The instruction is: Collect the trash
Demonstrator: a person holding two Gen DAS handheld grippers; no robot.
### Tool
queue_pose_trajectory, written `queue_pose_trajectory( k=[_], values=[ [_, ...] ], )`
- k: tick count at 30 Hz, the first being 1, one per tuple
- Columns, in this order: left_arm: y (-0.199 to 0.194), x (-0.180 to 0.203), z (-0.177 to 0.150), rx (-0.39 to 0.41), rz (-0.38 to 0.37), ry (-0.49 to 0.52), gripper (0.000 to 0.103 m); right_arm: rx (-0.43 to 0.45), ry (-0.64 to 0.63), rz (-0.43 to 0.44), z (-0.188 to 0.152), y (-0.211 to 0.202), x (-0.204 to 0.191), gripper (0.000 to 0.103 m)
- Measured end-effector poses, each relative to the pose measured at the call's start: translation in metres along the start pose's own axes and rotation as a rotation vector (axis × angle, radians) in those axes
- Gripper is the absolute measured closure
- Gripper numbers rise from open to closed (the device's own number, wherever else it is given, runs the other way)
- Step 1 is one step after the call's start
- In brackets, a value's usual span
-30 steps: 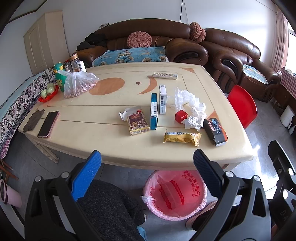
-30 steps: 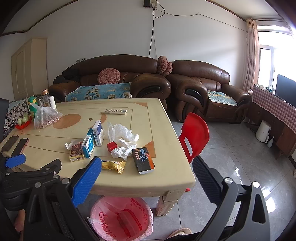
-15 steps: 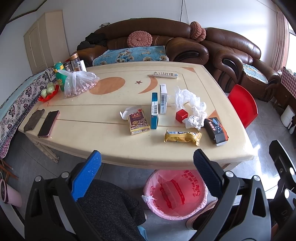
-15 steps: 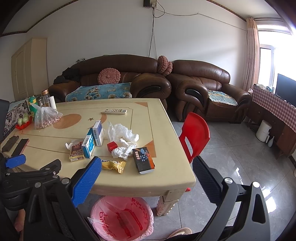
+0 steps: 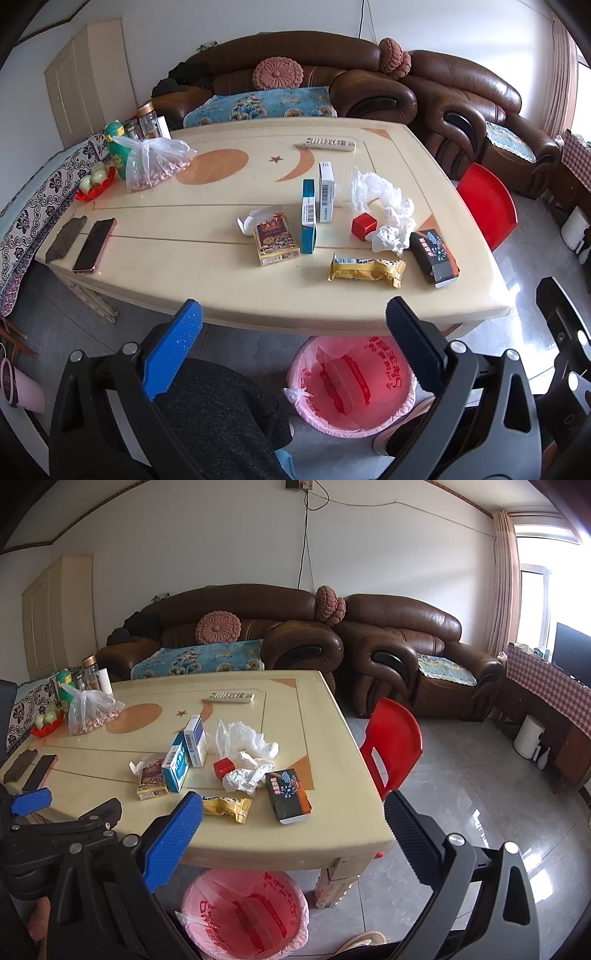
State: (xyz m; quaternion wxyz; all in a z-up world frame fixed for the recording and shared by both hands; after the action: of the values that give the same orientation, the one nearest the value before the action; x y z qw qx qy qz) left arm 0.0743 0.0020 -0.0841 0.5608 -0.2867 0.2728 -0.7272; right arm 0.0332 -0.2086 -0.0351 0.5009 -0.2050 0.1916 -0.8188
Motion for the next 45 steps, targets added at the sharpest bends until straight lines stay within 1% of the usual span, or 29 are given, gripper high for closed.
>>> queue_pose_trajectory(
  k=[5, 7, 9, 12, 13, 16, 20, 23, 27, 30, 35, 37, 38, 41, 45],
  values=[
    [0.013, -0.002, -0.001, -0.029, 0.011, 0.007, 0.006, -0.030, -0.006, 0.010, -0.005, 0.017, -0.005, 0.007],
    [0.020, -0.004, -0.002, -0.056, 0.027, 0.022, 0.006, -0.041, -0.006, 0.016, -0.007, 0.025, -0.006, 0.007],
    [0.027, -0.005, -0.004, -0.077, 0.021, 0.034, 0.006, -0.049, -0.007, 0.024, -0.009, 0.033, -0.006, 0.007],
    [0.039, -0.005, -0.003, -0.082, -0.044, 0.061, 0.005, -0.060, -0.018, 0.040, -0.012, 0.046, -0.008, 0.007],
    [0.042, -0.004, 0.000, -0.053, -0.070, 0.068, 0.006, -0.062, -0.025, 0.040, -0.013, 0.052, -0.007, 0.007],
    [0.056, -0.010, 0.001, -0.044, -0.097, 0.124, 0.005, -0.070, -0.031, 0.042, -0.019, 0.072, -0.001, 0.007],
    [0.079, -0.022, -0.003, -0.102, -0.178, 0.120, 0.005, -0.107, -0.030, 0.059, -0.026, 0.102, 0.003, 0.007],
    [0.095, -0.031, -0.004, -0.140, -0.236, 0.065, 0.005, -0.114, -0.055, 0.082, -0.030, 0.121, -0.002, 0.007],
    [0.116, -0.039, 0.000, -0.179, -0.279, 0.035, 0.006, -0.127, -0.068, 0.135, -0.036, 0.145, -0.013, 0.007],
    [0.131, -0.050, 0.003, -0.210, -0.265, -0.006, 0.006, -0.140, -0.090, 0.165, -0.039, 0.165, -0.023, 0.007],
    [0.170, -0.073, 0.004, -0.263, -0.213, -0.136, 0.006, -0.150, -0.117, 0.188, -0.044, 0.192, -0.036, 0.007],
    [0.180, -0.079, 0.002, -0.283, -0.198, -0.172, 0.006, -0.157, -0.123, 0.193, -0.048, 0.199, -0.040, 0.007],
    [0.184, -0.082, 0.003, -0.289, -0.199, -0.186, 0.006, -0.159, -0.131, 0.192, -0.050, 0.202, -0.041, 0.007],
    [0.193, -0.092, 0.012, -0.292, -0.225, -0.280, 0.006, -0.164, -0.160, 0.192, -0.055, 0.211, -0.046, 0.007],
    [0.207, -0.099, 0.019, -0.301, -0.213, -0.314, 0.006, -0.168, -0.176, 0.201, -0.060, 0.222, -0.053, 0.007]
  ],
)
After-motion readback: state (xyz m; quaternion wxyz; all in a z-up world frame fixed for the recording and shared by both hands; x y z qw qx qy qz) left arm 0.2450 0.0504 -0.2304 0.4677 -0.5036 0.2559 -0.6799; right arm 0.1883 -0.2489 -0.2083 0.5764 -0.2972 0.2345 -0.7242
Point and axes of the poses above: each gripper's, at about its wrist camera, not at the fingertips, and y roughly the way its jaws point, x to its right, z to its top, the point moved 10 cm from there along y, roughly the way its jaws point, and after that the axes turned 13 degrees about -z, right-handed, at the moved point
